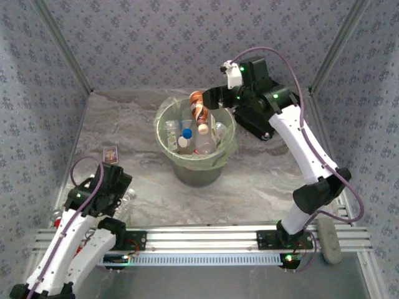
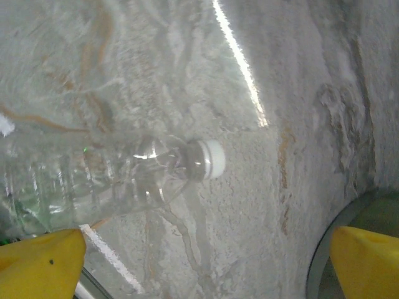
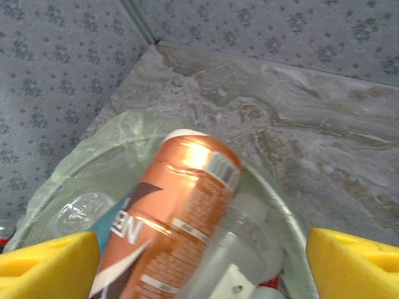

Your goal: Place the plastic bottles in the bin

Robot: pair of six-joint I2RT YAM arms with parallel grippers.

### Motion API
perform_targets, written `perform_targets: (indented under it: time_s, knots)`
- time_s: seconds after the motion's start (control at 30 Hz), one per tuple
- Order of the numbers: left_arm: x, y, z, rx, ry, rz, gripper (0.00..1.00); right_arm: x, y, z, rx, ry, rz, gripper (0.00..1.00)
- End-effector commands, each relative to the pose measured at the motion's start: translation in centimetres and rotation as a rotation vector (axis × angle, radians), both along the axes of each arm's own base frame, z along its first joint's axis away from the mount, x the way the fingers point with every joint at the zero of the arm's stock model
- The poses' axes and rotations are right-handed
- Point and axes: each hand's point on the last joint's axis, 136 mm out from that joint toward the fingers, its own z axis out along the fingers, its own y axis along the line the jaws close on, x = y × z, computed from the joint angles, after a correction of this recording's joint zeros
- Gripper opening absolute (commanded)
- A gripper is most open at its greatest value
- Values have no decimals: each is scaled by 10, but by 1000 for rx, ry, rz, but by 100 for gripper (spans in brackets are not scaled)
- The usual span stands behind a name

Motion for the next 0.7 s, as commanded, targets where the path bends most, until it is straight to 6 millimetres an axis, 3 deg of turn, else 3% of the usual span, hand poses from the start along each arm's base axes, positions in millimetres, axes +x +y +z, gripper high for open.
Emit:
perform_targets:
  time_s: [0.0,0.13,0.23,0.37,0.57,0.67]
  knots:
    - [-16,4,-19,-105,13,211,100,-5,-12,10,35,1,-21,88]
    - [-16,7,-38,-135,-4,296,100,1,-20,5,26,14,-45,87]
    - [-5,7,-50,-115,-10,304,100,4,-25,2,21,22,-56,87]
    - [0,1,-77,-110,66,311,100,6,-31,1,15,25,-72,87]
    - [8,10,-109,-127,59,371,100,6,-41,1,7,27,-100,87]
    - [18,22,-107,-74,56,354,100,7,-43,-1,4,34,-106,87]
